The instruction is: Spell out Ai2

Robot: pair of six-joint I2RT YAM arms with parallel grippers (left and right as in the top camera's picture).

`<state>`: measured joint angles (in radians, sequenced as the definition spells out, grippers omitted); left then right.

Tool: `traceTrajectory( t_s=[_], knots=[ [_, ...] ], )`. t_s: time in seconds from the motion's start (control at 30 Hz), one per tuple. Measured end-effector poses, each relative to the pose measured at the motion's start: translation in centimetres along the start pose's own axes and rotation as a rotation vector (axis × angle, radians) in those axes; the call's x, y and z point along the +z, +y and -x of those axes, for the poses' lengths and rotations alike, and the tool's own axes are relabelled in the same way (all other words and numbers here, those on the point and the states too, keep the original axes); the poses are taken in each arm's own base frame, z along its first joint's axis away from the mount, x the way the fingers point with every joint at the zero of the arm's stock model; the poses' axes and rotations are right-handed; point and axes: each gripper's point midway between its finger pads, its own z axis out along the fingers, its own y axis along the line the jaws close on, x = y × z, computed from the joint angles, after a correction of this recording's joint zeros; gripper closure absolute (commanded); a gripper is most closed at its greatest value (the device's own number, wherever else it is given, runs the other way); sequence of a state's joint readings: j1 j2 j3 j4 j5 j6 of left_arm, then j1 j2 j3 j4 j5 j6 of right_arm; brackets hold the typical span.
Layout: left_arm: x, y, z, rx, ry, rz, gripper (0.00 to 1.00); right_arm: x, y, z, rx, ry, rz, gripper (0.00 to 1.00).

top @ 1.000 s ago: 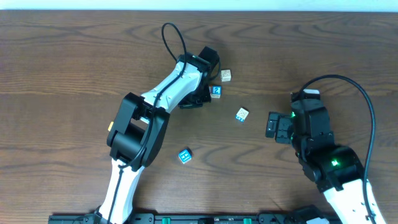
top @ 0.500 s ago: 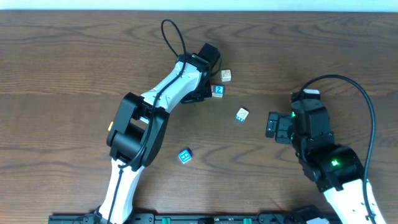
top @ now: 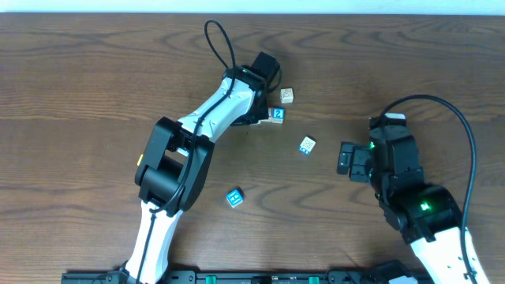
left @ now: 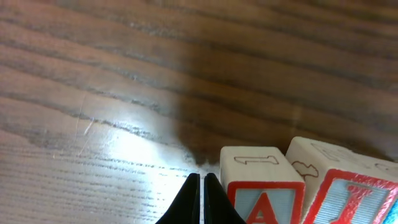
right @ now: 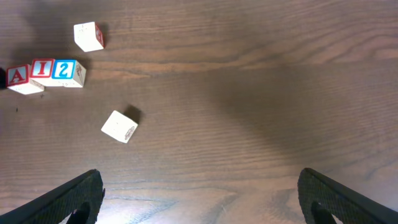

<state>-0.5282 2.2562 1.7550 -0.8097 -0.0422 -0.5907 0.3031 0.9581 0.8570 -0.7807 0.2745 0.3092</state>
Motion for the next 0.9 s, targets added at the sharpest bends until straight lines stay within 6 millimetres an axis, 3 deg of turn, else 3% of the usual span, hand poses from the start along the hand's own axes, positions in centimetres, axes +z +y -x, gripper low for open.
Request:
traceTrajectory(
  t_s=[0.9],
  knots=[
    [-0.1,-0.7,2.0,0.042,-0.079,-0.029,0.94,0.0,0.0,0.0,0.0,0.0,0.0,0.01]
  ],
)
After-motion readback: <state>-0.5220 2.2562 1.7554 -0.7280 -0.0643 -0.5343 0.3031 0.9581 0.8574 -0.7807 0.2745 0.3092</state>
